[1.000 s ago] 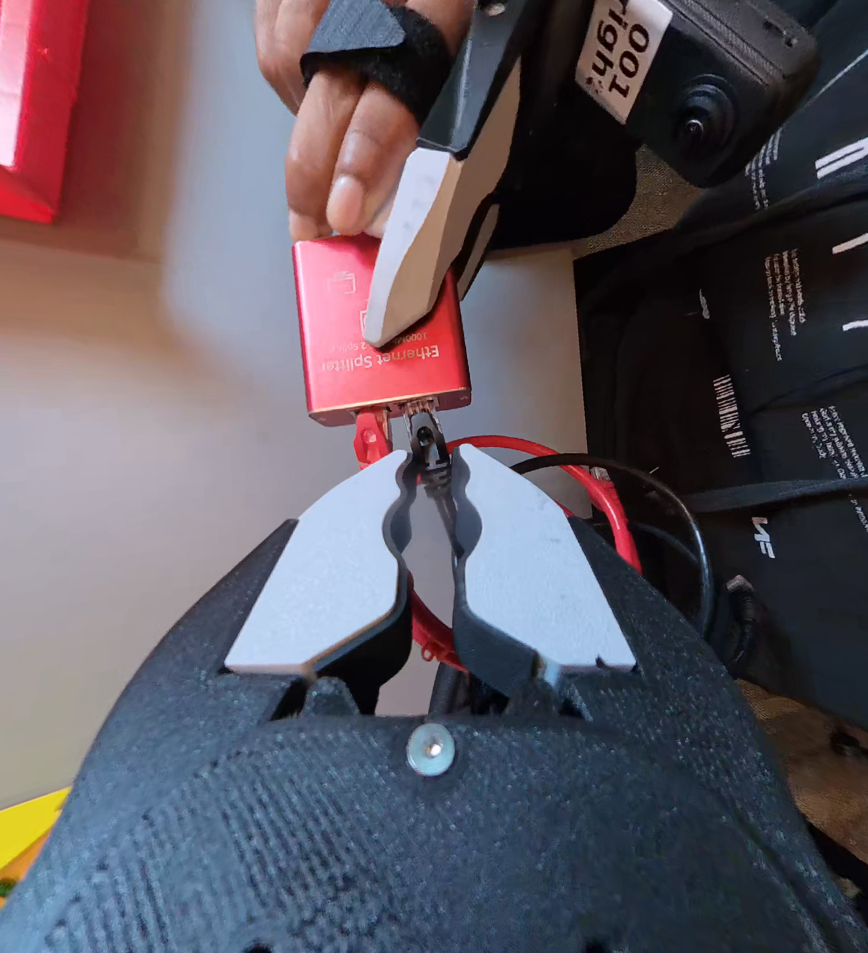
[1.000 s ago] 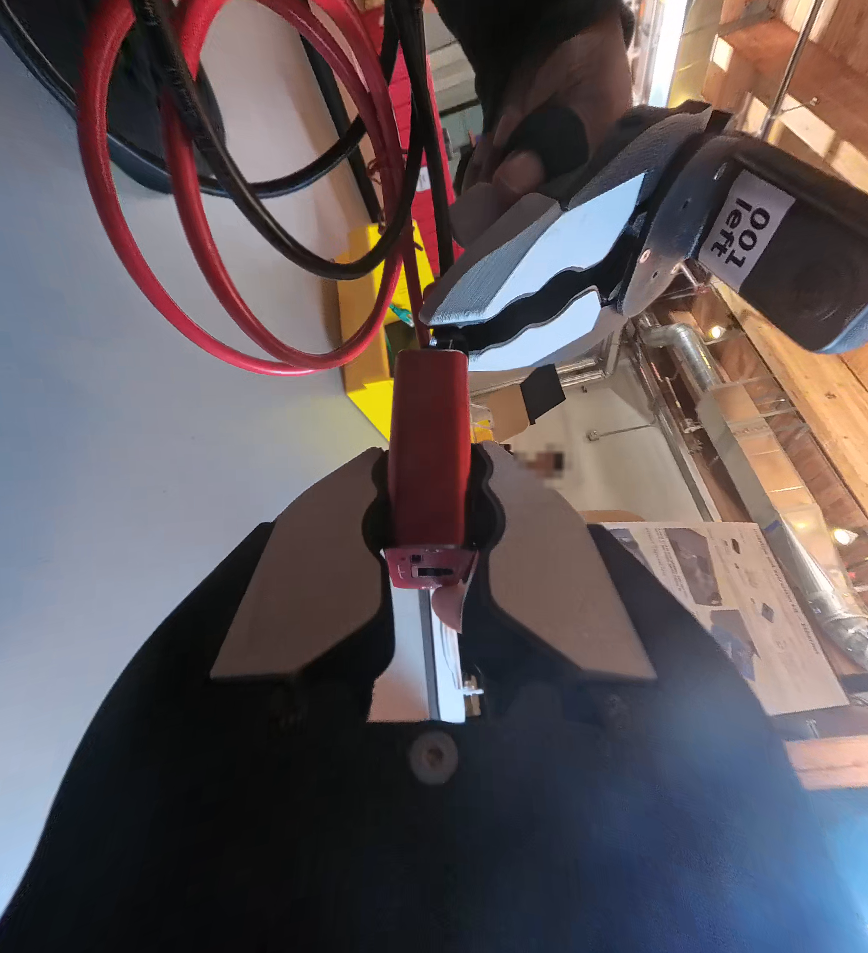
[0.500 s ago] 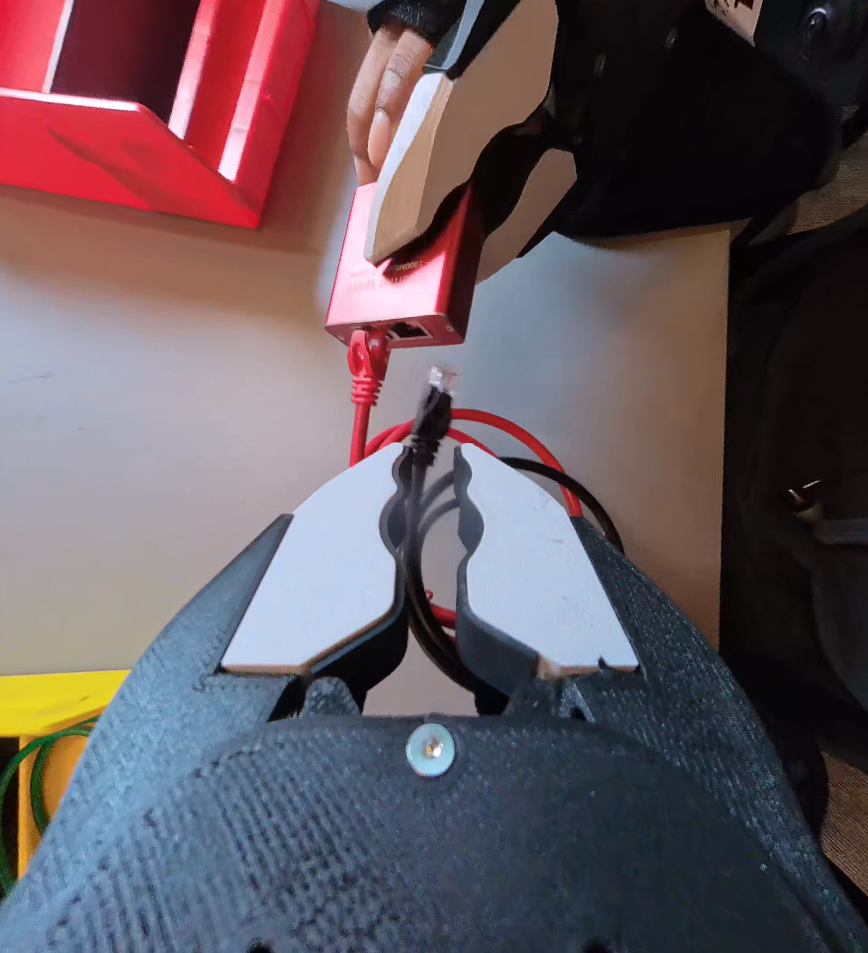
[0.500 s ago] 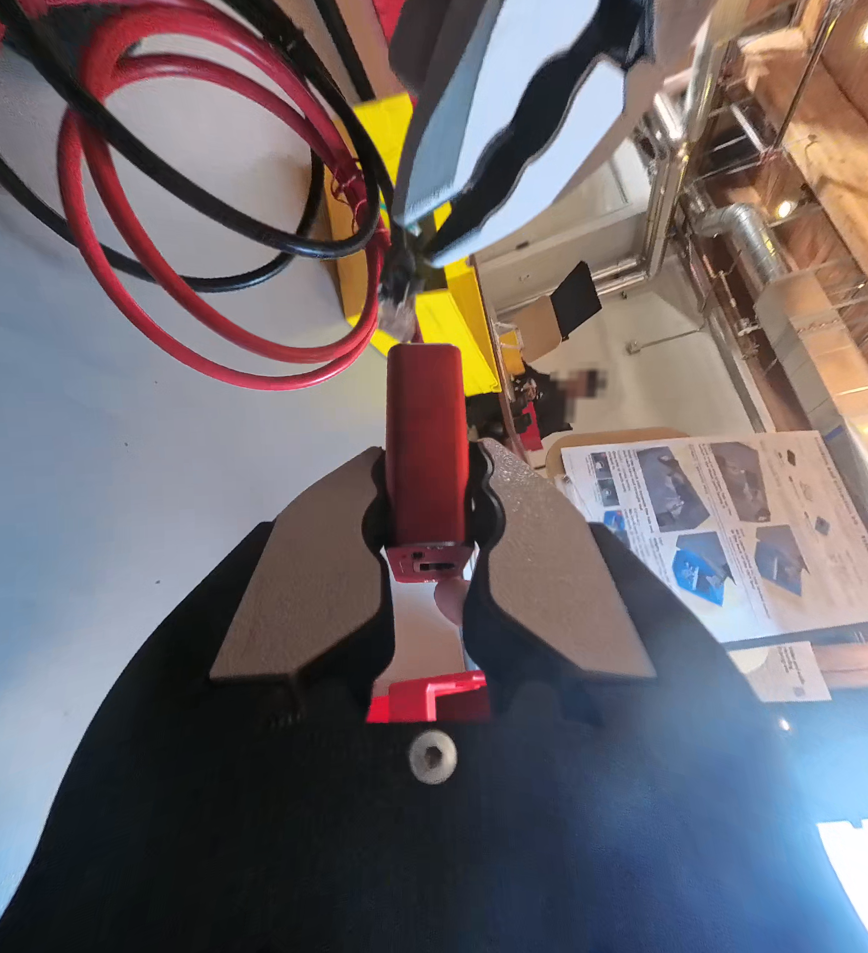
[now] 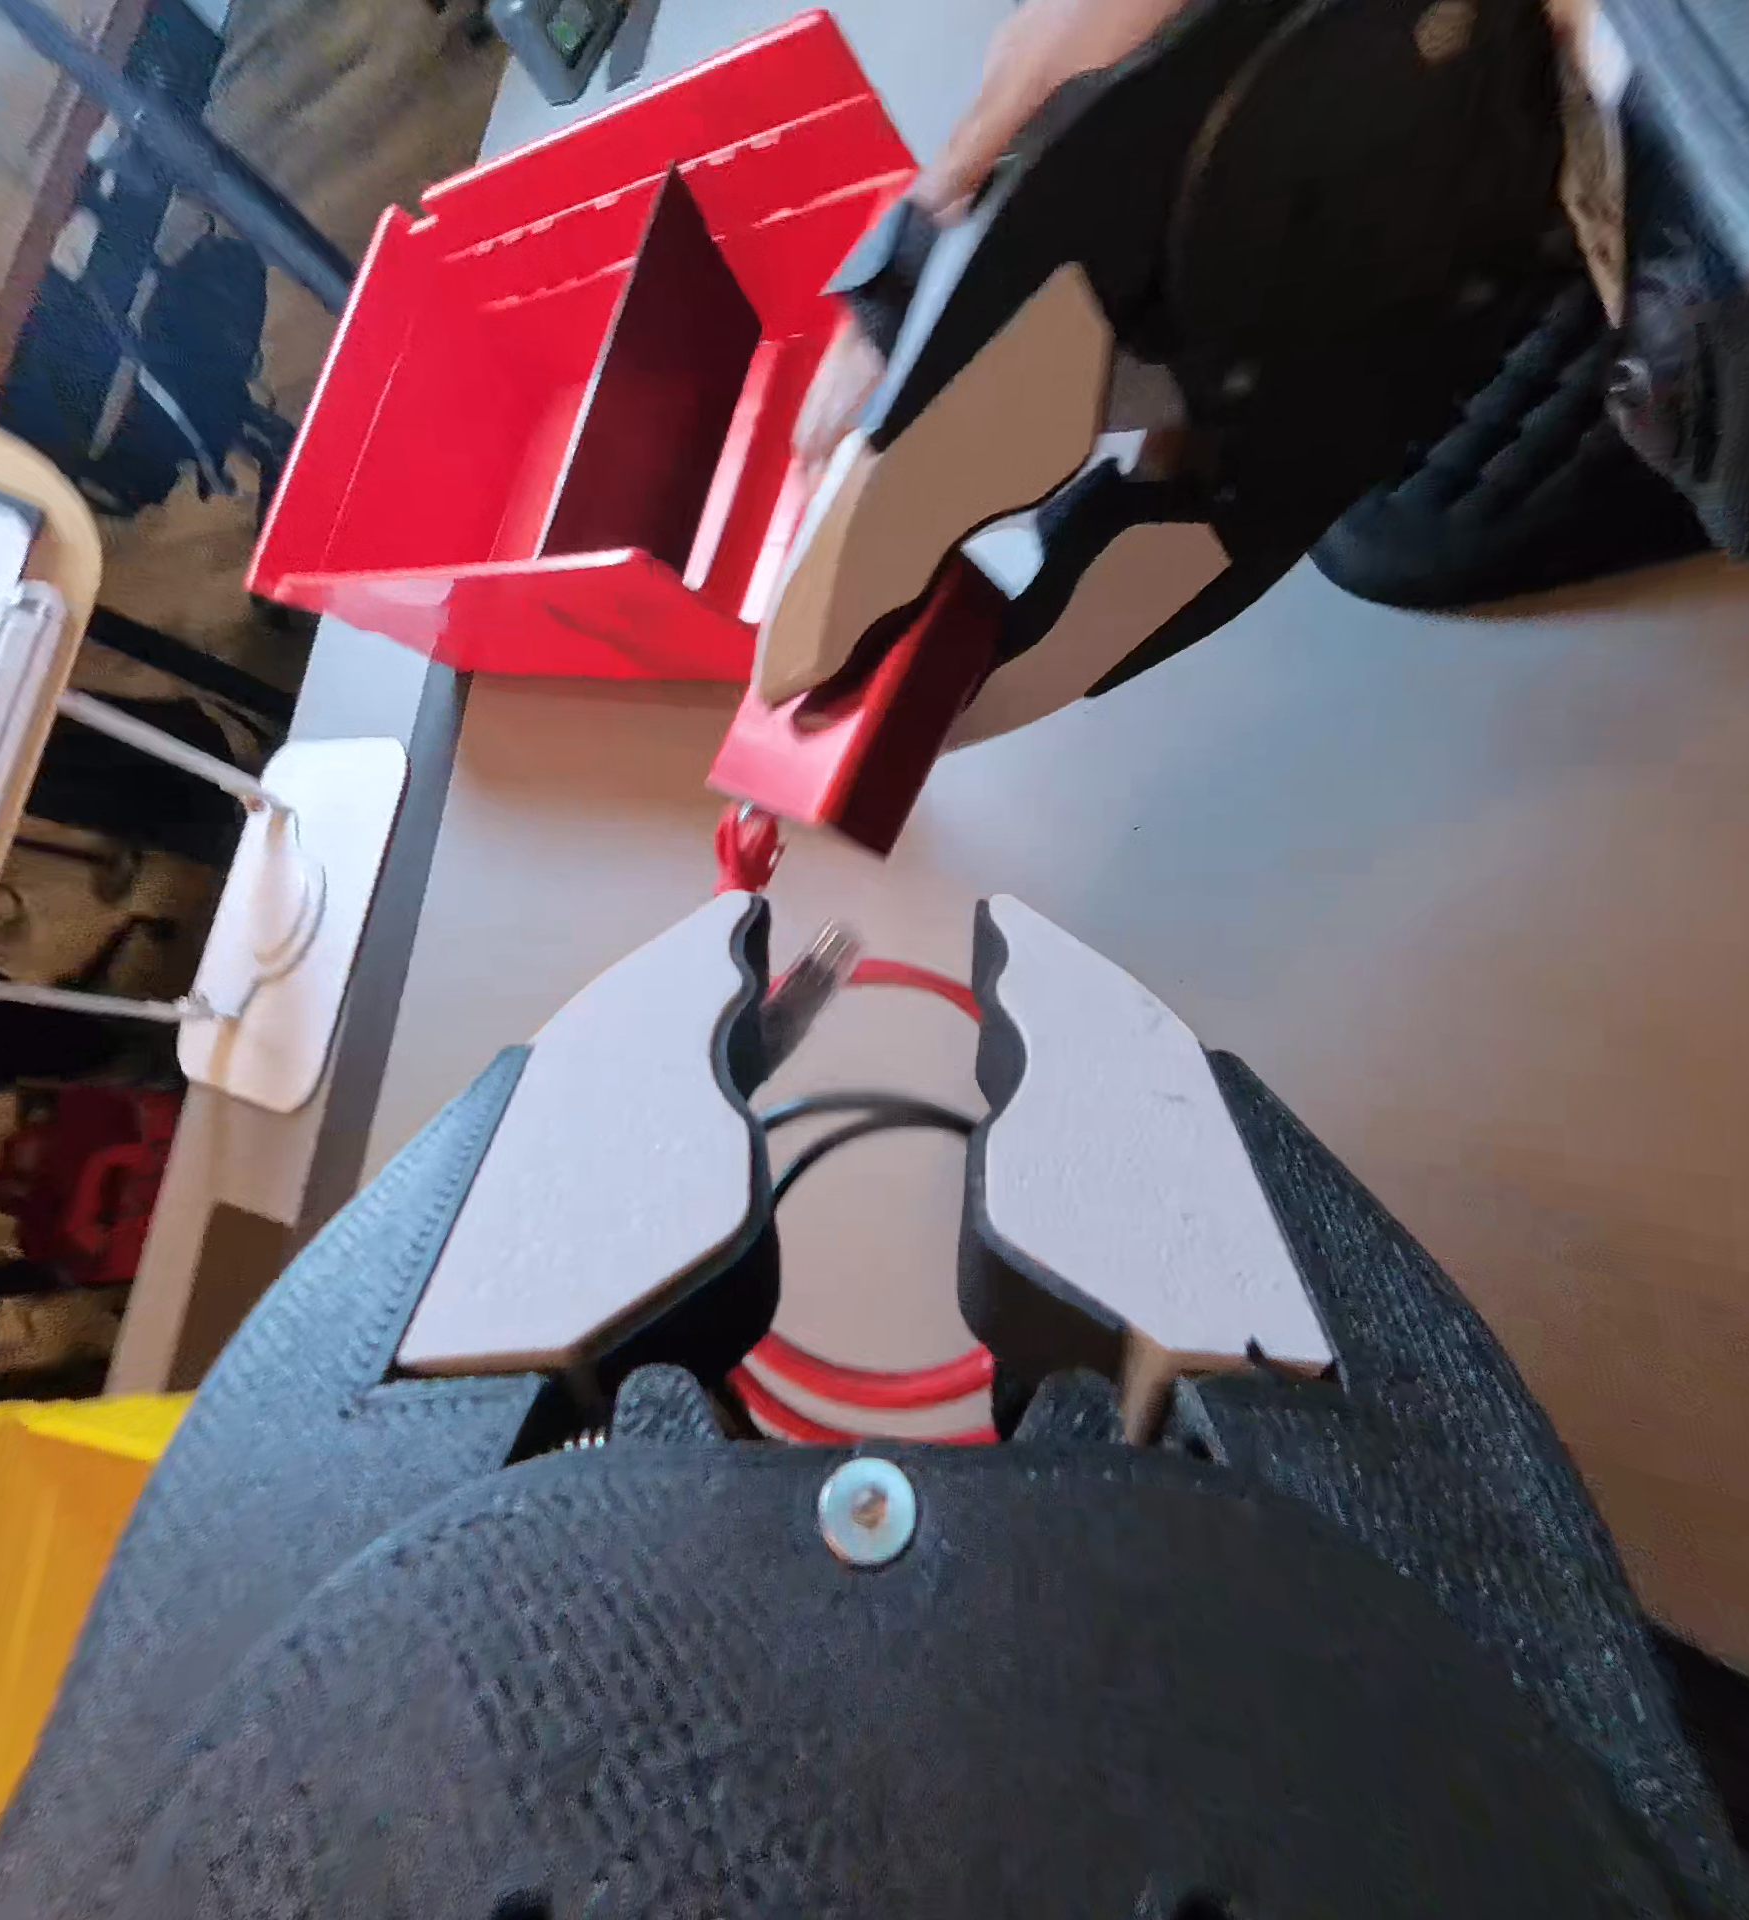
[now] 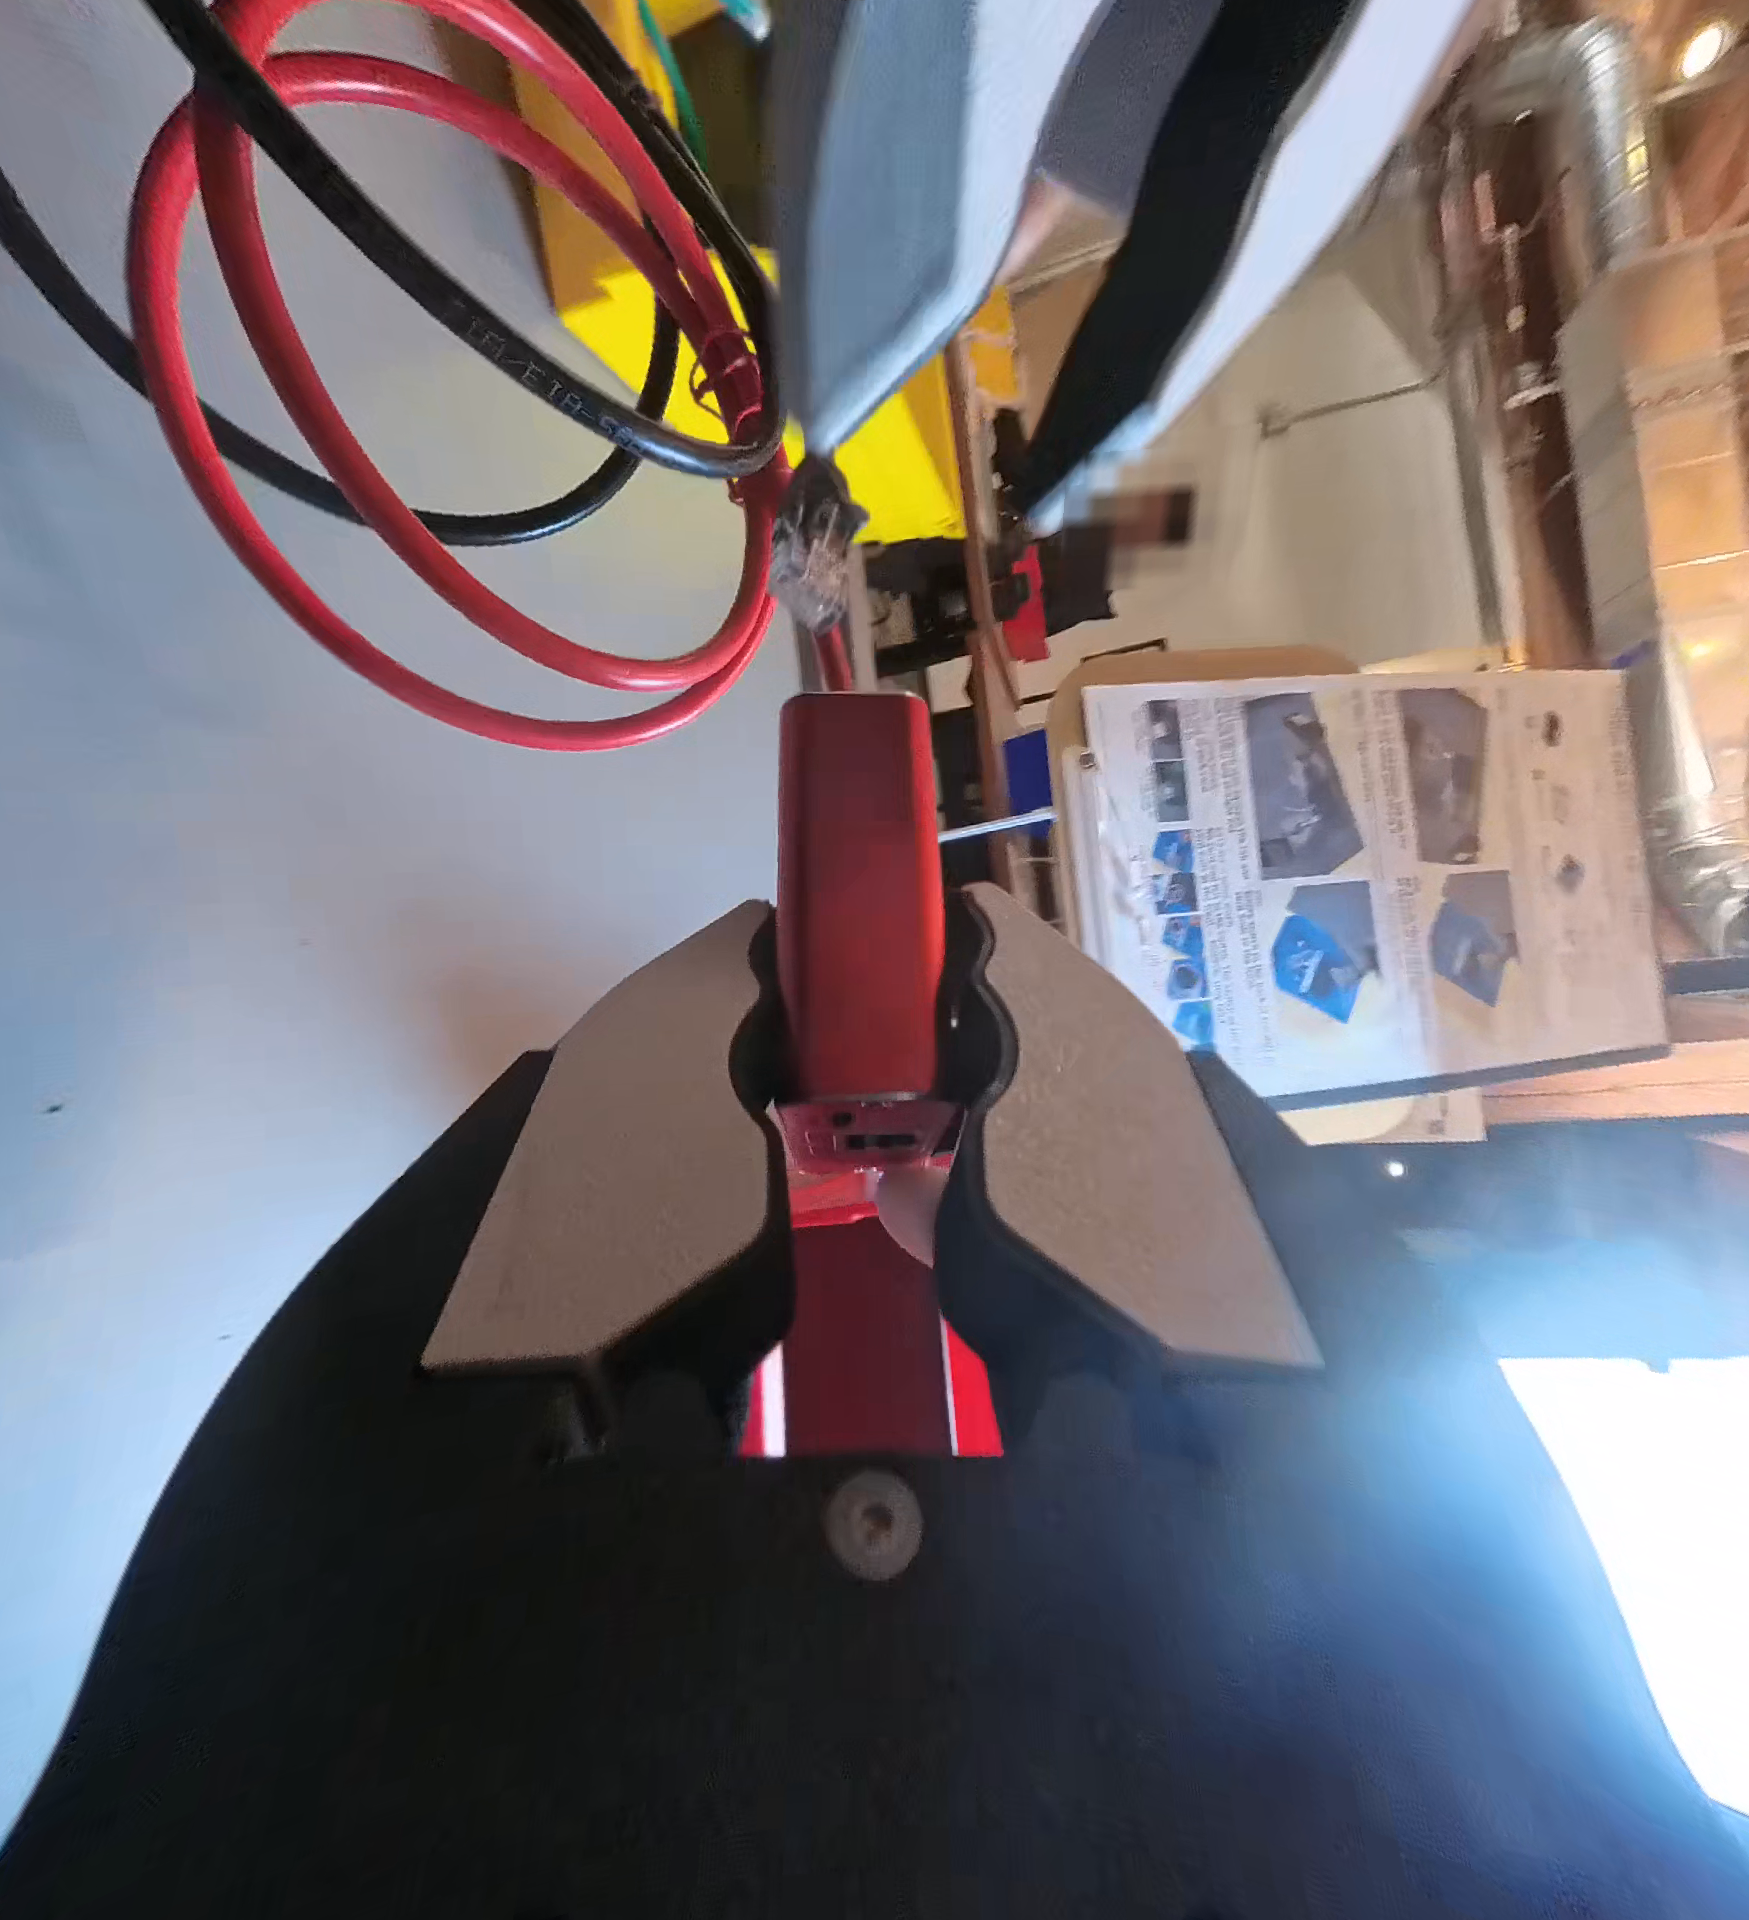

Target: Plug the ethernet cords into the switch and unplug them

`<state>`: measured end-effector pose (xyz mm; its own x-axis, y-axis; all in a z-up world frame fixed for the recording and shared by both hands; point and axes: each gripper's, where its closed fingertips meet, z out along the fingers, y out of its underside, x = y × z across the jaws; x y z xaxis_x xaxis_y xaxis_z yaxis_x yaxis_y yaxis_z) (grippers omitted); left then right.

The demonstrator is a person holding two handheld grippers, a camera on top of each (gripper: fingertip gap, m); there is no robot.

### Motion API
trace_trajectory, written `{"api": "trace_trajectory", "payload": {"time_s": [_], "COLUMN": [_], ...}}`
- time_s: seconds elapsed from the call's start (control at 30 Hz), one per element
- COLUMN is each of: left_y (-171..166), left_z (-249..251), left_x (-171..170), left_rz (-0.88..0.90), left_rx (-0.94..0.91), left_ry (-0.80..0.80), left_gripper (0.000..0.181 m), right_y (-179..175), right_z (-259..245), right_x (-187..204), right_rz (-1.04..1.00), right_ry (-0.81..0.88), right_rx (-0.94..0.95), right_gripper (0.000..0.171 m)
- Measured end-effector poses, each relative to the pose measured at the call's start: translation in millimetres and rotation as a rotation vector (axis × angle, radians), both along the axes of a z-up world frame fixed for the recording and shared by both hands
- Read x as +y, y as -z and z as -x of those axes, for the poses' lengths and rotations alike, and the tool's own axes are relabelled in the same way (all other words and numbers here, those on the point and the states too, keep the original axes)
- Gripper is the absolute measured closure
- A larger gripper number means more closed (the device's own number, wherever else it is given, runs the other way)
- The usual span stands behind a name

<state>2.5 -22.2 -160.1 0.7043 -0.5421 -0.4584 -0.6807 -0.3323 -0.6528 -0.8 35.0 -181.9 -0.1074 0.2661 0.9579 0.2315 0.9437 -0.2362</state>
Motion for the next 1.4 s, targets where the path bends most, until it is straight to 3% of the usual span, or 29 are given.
{"api": "trace_trajectory", "payload": {"time_s": [0.17, 0.3, 0.47, 0.63, 0.77, 0.87, 1.07, 1.23, 1.4], "left_y": [27, 44, 25, -15, -28, -24, -7, 45, 81], "left_z": [-9, -13, -12, -15, -27, -31, -9, 39, 35], "left_x": [28, 36, 28, 9, 1, -3, -9, 3, 10], "left_rz": [-0.147, -0.207, -0.249, -0.325, -0.356, -0.325, -0.169, 0.001, 0.269], "left_rx": [0.283, 0.349, 0.014, -0.465, -0.619, -0.670, -0.645, -0.497, -0.393], "left_ry": [0.019, 0.091, 0.146, 0.271, 0.357, 0.382, 0.330, 0.195, 0.293], "left_gripper": [0.131, 0.154, 0.155, 0.155, 0.155, 0.154, 0.147, 0.148, 0.141], "right_y": [22, 22, -6, -28, -32, -36, -28, -19, -23], "right_z": [-1, -4, -20, -35, -31, -27, -37, -41, -42], "right_x": [-6, -15, -14, -21, -49, -52, -49, -39, -35], "right_rz": [0.129, 0.163, 0.393, 0.937, 1.080, 1.054, 1.036, 1.043, 1.083], "right_ry": [0.020, 0.005, -0.134, -0.452, -0.624, -0.622, -0.628, -0.627, -0.623], "right_rx": [-0.170, -0.215, -0.160, -0.126, -0.086, -0.053, -0.095, -0.132, -0.121], "right_gripper": [0.143, 0.142, 0.138, 0.114, 0.124, 0.143, 0.145, 0.145, 0.145]}}
